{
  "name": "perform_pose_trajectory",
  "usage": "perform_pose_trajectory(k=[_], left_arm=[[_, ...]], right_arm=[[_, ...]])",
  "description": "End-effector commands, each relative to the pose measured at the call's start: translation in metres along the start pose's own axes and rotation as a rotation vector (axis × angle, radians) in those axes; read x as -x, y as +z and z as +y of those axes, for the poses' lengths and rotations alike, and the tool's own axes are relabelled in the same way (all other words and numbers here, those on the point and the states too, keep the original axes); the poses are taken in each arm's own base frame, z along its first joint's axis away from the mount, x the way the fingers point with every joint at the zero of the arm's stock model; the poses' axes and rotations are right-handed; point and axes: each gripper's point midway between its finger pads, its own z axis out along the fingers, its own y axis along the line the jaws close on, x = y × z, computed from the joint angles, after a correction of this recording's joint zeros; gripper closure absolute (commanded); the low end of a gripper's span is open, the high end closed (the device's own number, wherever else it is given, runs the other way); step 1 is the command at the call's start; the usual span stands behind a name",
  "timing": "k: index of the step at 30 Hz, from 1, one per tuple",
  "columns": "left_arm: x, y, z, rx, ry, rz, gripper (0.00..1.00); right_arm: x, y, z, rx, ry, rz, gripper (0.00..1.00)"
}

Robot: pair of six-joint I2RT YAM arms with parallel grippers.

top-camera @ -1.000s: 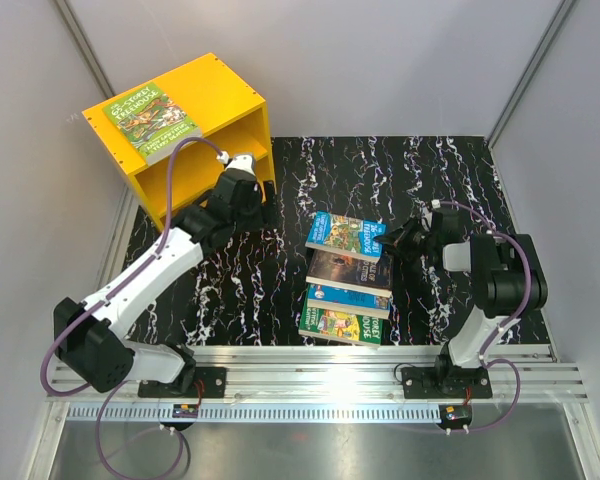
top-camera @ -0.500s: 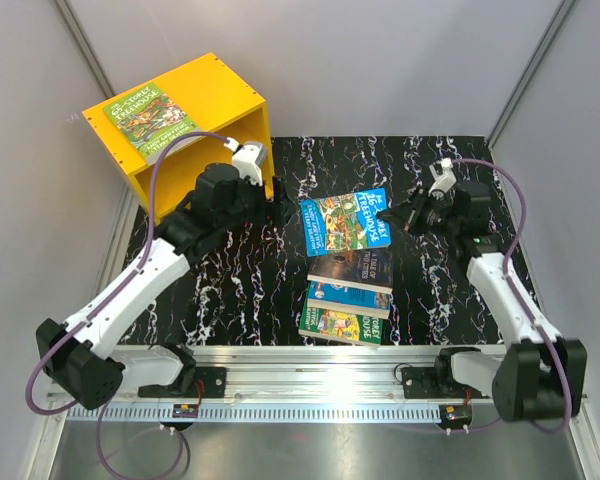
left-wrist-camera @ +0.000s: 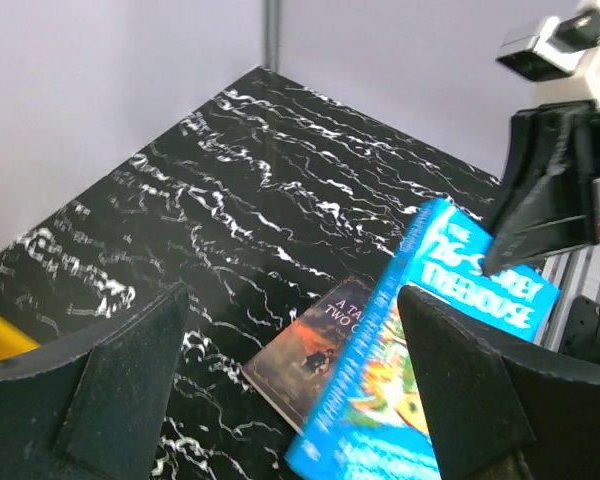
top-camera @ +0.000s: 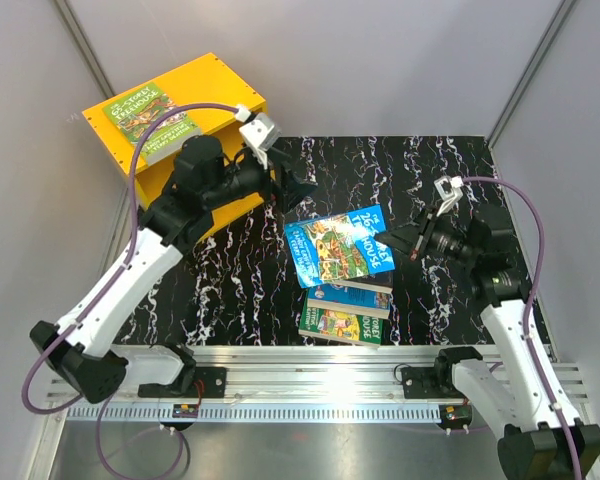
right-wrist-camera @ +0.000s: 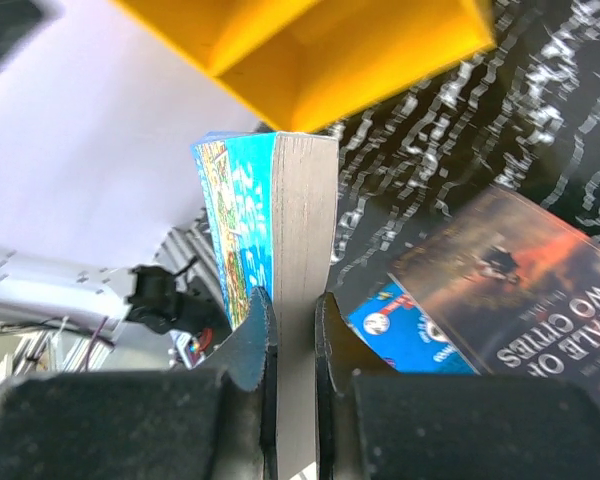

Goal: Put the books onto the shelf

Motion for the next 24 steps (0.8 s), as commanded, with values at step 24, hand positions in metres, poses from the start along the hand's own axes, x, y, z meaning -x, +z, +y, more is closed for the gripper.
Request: perform_pose_trajectory(k=[24], left_arm=[[-0.010,-0.002,-0.084,-0.609,-0.066,0.150,0.08]], right_arm=[[0.015,-0.027,0.076,0.246,-0.119,-0.068,1.00]])
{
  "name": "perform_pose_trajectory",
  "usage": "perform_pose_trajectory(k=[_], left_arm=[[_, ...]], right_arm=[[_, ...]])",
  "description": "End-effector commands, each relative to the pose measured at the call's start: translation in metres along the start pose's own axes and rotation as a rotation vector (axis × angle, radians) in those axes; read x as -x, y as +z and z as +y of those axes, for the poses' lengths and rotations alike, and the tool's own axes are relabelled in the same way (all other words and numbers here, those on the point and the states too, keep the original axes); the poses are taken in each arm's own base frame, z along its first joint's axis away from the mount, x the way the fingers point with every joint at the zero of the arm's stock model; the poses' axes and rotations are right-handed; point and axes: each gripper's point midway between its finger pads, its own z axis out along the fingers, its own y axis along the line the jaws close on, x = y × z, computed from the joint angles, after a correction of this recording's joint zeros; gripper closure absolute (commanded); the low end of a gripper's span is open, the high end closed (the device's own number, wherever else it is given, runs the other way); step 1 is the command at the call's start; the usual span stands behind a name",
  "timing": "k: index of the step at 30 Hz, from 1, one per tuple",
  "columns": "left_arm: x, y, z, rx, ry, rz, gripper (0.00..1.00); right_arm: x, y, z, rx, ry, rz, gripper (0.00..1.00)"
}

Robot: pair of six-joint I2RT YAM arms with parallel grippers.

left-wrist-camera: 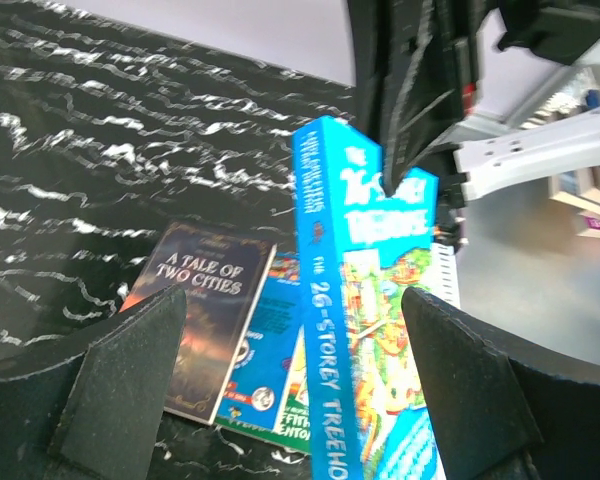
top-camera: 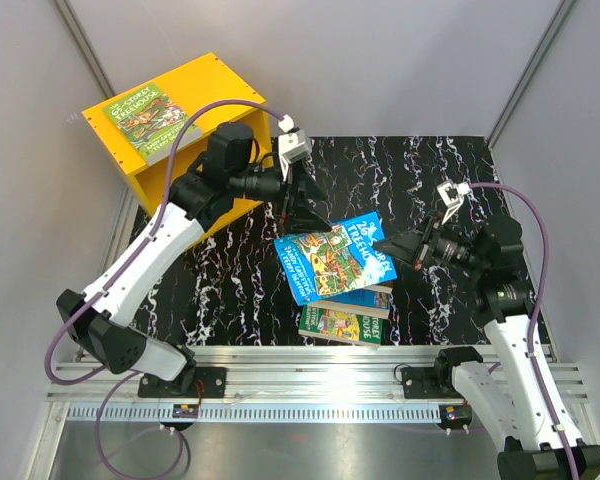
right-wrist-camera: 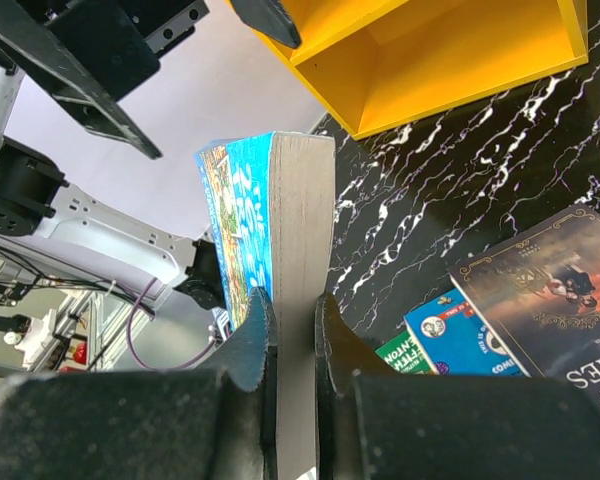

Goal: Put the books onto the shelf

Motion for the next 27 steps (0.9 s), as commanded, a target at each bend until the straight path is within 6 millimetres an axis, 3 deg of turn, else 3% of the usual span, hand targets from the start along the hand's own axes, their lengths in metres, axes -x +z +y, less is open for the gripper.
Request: perform_pose_trajectory(k=[1,6,11,15,17,18,19,20,23,27], left_arm=[[0.022,-0.005,-0.022,-0.096,0.029,-0.037,0.08],[0.007,-0.002,-0.018,-0.101,-0.008,0.003,0.07],[-0.022,0.004,-0.019,-0.115,-0.053,0.083,0.08],[-0.034,0.007,-0.019,-0.100,-0.064,0.118,0.11],[-0.041,0.009,-0.017,-0.082,-0.070,0.144,0.17],[-0.044,0.010,-0.014,-0.071,-0.071,0.155,0.25],[-0.049,0.011,-0.014,-0.069,-0.074,0.169,0.49],[-0.050,0.012,-0.013,-0.061,-0.078,0.175,0.64],[-0.052,0.014,-0.012,-0.042,-0.082,0.181,1.00],[-0.048,0.013,-0.012,0.010,-0.068,0.173,1.00]], right_arm=[[0.018,-0.005,0.027,0.066,-0.085,-0.056,1.00],[0.026,-0.007,0.033,0.062,-0.101,-0.078,1.00],[0.035,-0.007,0.040,0.066,-0.119,-0.100,1.00],[0.043,-0.006,0.044,0.081,-0.131,-0.120,1.00],[0.044,-0.007,0.047,0.091,-0.134,-0.125,1.00],[0.045,-0.007,0.047,0.093,-0.131,-0.130,1.00],[0.046,-0.007,0.047,0.091,-0.129,-0.134,1.00],[0.047,-0.007,0.048,0.093,-0.132,-0.138,1.00],[0.047,-0.007,0.049,0.093,-0.131,-0.142,1.00],[0.050,-0.008,0.049,0.083,-0.121,-0.156,0.99]])
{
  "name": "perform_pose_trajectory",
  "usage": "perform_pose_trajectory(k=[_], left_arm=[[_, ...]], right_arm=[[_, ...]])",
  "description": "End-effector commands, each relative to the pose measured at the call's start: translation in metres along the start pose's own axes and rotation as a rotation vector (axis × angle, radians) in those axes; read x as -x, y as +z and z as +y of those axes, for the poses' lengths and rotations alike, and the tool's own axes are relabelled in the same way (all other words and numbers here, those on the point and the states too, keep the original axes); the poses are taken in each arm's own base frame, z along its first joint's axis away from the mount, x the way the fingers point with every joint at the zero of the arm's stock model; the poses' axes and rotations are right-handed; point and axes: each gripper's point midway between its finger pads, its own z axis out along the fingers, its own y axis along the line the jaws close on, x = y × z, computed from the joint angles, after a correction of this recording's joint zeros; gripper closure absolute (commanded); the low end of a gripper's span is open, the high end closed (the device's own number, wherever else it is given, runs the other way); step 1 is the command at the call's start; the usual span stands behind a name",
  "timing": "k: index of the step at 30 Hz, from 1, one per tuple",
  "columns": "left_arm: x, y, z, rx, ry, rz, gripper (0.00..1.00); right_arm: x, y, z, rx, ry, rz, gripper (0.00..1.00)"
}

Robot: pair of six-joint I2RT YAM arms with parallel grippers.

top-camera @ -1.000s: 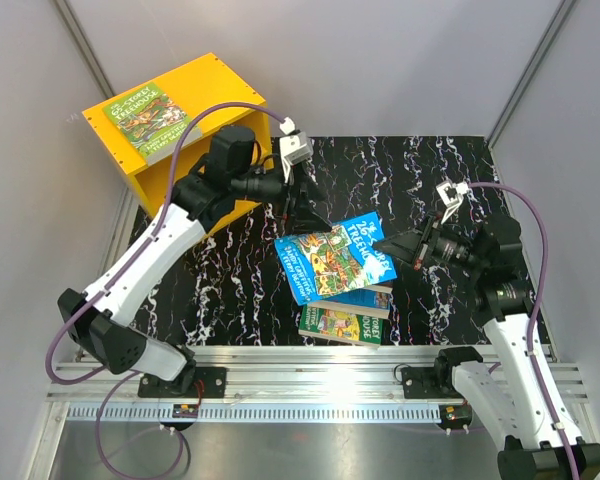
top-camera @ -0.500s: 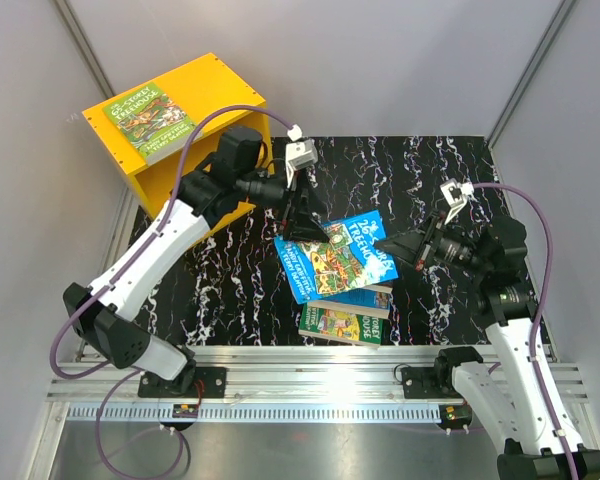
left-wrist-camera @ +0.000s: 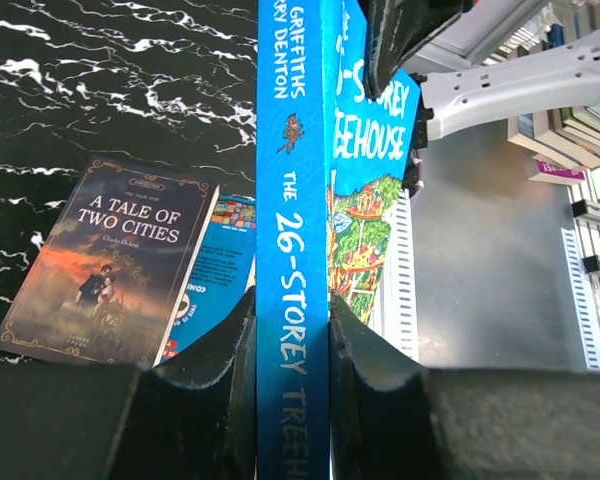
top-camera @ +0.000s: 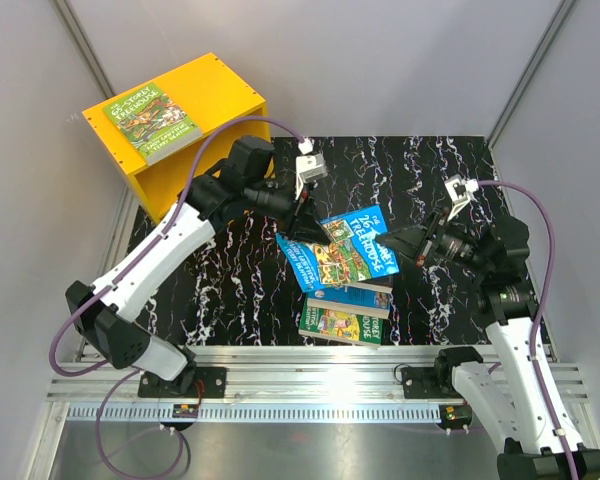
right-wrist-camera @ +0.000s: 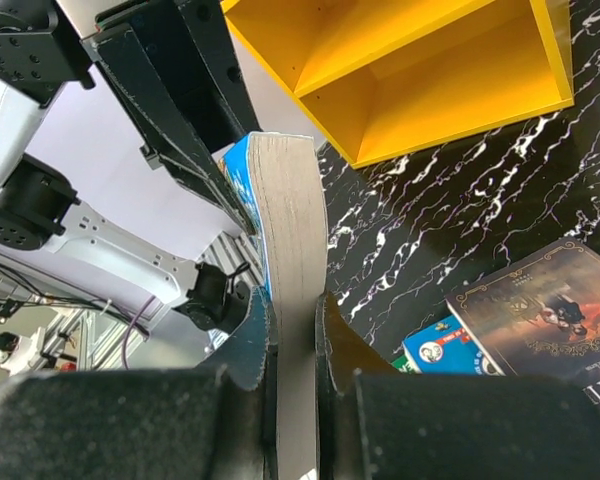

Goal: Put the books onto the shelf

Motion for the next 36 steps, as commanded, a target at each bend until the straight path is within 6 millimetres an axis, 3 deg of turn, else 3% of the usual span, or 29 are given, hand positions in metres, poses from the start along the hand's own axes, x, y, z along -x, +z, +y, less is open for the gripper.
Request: perform_pose_trajectory(k=[1,3,4,5,10,14,17,20,21,22,23,24,25,28,30,33,36], left_arm=[[-0.001,-0.001,0.009,0.104,0.013,0.007,1.00],[0.006,-0.011,0.010,0.178,0.025,-0.018,1.00],[0.012,-0.014,0.012,0.213,0.021,-0.045,1.00],[0.016,-0.019,0.013,0.250,0.023,-0.064,1.00],[0.053,-0.066,0.018,0.509,0.060,-0.159,1.00],[0.088,-0.114,0.026,0.707,0.009,-0.286,1.00],[0.129,-0.178,0.024,0.848,0.004,-0.476,1.00],[0.149,-0.225,0.022,0.945,-0.033,-0.633,1.00],[0.160,-0.253,0.020,1.006,-0.045,-0.727,1.00],[0.164,-0.267,0.020,1.037,-0.056,-0.776,1.00],[0.167,-0.282,0.008,1.050,-0.051,-0.840,1.00],[0.185,-0.301,-0.001,1.039,-0.005,-0.966,1.00],[0.182,-0.303,0.005,1.038,-0.005,-1.001,1.00],[0.204,-0.334,-0.016,1.050,0.033,-1.168,1.00],[0.209,-0.351,-0.012,1.089,0.001,-1.253,1.00],[0.202,-0.384,-0.002,1.193,-0.091,-1.421,1.00],[0.187,-0.405,0.015,1.255,-0.174,-1.528,1.00]], right_arm=[[0.037,-0.004,0.033,0.050,-0.076,-0.110,0.91],[0.042,-0.007,0.037,0.023,-0.084,-0.135,0.39],[0.049,-0.009,0.036,-0.002,-0.092,-0.166,0.05],[0.052,-0.012,0.038,-0.025,-0.093,-0.180,0.00],[0.070,-0.036,0.033,-0.211,-0.119,-0.307,0.00],[0.066,-0.047,0.037,-0.230,-0.094,-0.358,0.00],[0.057,-0.045,0.034,-0.211,-0.043,-0.356,0.00],[0.045,-0.042,0.026,-0.201,0.006,-0.330,0.00],[0.042,-0.041,0.024,-0.200,0.017,-0.321,0.00],[0.040,-0.040,0.022,-0.202,0.022,-0.317,0.00],[0.037,-0.040,0.021,-0.202,0.027,-0.312,0.00],[0.036,-0.040,0.019,-0.206,0.030,-0.312,0.00],[0.035,-0.040,0.018,-0.211,0.029,-0.312,0.00],[0.035,-0.040,0.017,-0.216,0.024,-0.305,0.00],[0.033,-0.040,0.015,-0.228,0.021,-0.297,0.00],[0.032,-0.041,0.012,-0.242,0.016,-0.291,0.00],[0.027,-0.040,0.007,-0.251,0.022,-0.277,0.00]])
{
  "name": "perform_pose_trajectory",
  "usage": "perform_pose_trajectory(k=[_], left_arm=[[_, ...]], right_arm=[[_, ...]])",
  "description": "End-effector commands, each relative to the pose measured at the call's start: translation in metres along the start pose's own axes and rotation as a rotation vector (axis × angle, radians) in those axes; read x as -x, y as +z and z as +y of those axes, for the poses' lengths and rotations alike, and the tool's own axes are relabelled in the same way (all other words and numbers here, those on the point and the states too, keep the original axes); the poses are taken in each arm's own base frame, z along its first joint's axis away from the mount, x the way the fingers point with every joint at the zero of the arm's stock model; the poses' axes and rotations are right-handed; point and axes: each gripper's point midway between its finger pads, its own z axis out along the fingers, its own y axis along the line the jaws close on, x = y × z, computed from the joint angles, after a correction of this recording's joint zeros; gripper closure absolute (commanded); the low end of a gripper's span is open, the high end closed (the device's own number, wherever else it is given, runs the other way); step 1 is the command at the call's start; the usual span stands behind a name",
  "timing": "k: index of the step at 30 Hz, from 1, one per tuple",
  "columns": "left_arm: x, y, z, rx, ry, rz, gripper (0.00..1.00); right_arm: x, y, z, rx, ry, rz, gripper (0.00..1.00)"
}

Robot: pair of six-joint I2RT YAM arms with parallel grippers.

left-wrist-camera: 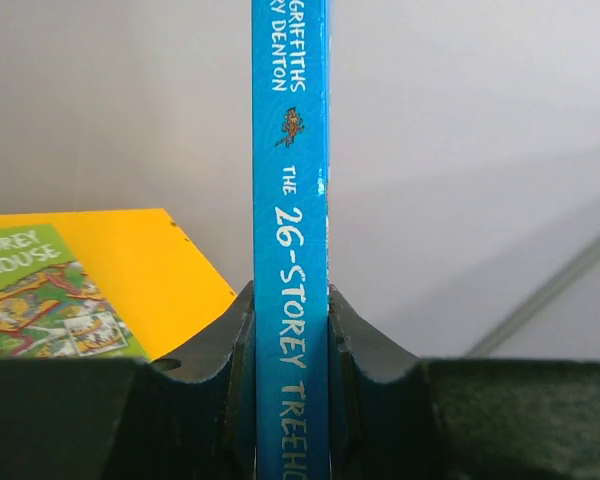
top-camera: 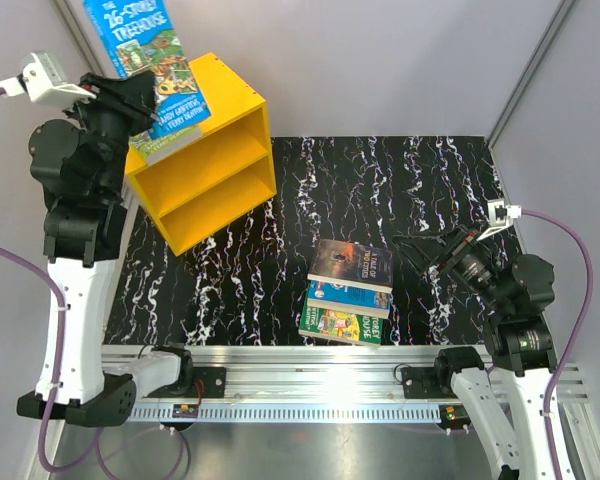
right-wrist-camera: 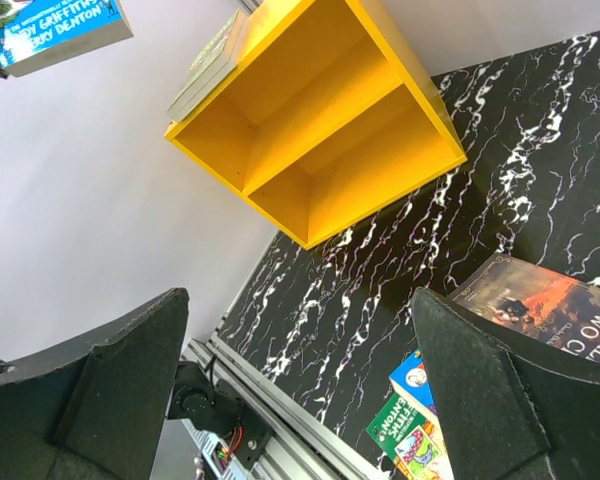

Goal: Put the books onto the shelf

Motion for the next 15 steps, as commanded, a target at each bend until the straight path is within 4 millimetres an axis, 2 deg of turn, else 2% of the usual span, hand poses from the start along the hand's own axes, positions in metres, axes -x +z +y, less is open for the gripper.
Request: perform_pose_trajectory(k=[1,9,10,12,13,15], left_arm=[[0.051,0.011,0.024,0.116,-0.160,-0.268,1.00],[0.024,0.053,0.081,0.139,-0.306,-0.208,1.00],[0.013,0.057,0.093,0.156,-0.329,-0.184,1.00],[0.008,0.065,0.105,0.122,-0.385,-0.171,1.00],[-0.004,0.071,0.116,0.132,-0.403,-0.143,1.00],[-0.012,0.074,0.125,0.141,-0.400,-0.110,1.00]], right_arm=[[0.004,-0.001,0.002,0.000,-0.027,-0.012,0.00],[-0.007,-0.001,-0.008,-0.020,-0.016,0.008,0.00],[-0.008,-0.001,-0.010,-0.024,-0.015,0.010,0.00],[-0.009,0.000,-0.013,-0.029,-0.014,0.013,0.00],[-0.011,0.001,-0.015,-0.031,-0.010,0.015,0.00],[-0.013,0.002,-0.017,-0.035,-0.003,0.019,0.00]])
